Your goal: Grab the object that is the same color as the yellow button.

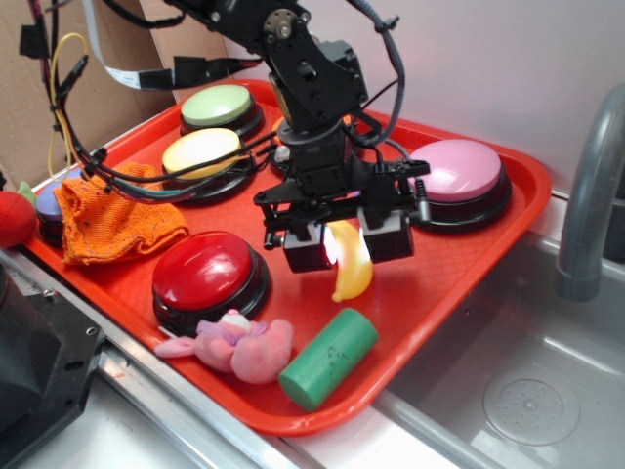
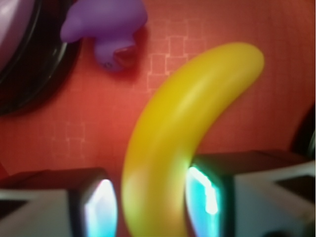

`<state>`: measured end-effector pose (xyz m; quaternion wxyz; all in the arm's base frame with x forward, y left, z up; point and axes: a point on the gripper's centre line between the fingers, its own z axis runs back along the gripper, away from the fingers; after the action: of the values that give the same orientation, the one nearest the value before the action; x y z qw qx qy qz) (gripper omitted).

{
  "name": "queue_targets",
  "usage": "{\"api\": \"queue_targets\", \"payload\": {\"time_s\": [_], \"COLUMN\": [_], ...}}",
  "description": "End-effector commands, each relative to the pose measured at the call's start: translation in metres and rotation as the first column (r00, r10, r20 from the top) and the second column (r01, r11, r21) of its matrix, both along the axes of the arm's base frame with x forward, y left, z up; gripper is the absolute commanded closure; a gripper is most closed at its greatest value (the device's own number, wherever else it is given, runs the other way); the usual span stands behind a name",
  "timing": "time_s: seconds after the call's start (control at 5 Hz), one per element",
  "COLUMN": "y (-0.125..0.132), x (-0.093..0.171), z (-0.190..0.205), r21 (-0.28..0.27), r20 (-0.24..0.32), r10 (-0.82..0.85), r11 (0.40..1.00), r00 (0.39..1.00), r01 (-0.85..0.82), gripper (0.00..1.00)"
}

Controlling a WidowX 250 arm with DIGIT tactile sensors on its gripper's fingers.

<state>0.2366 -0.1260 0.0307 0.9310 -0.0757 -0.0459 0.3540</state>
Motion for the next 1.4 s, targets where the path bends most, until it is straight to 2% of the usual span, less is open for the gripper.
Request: {"api": "queue_targets", "payload": {"time_s": [0.0, 0.2, 0.4, 0.6, 0.8, 1.0, 1.2], "y": [-0.007, -0.005, 0.007, 0.057, 0.089, 0.119, 0.135], "x": [0.009, 0.006, 0.002, 0.022, 0.027, 0.026, 0.021], "z": [0.011, 0.021, 0.061, 0.095, 0.128, 0.155, 0.171], "r21": [-0.027, 0.007, 0.012, 0.007, 0.037, 0.039, 0.069], "r20": [0.025, 0.032, 0.049, 0.044, -0.042, -0.014, 0.010], "r10": [0.019, 0.005, -0.060, -0.145, -0.270, -0.323, -0.432], "r11": [0.999, 1.000, 0.998, 0.989, 0.962, 0.946, 0.900], "r00": [0.999, 0.999, 0.997, 0.988, 0.962, 0.946, 0.902], "r01": [-0.019, -0.005, 0.060, 0.145, 0.272, 0.323, 0.430], "gripper": [1.00, 1.00, 1.00, 1.00, 1.00, 1.00, 1.00]}}
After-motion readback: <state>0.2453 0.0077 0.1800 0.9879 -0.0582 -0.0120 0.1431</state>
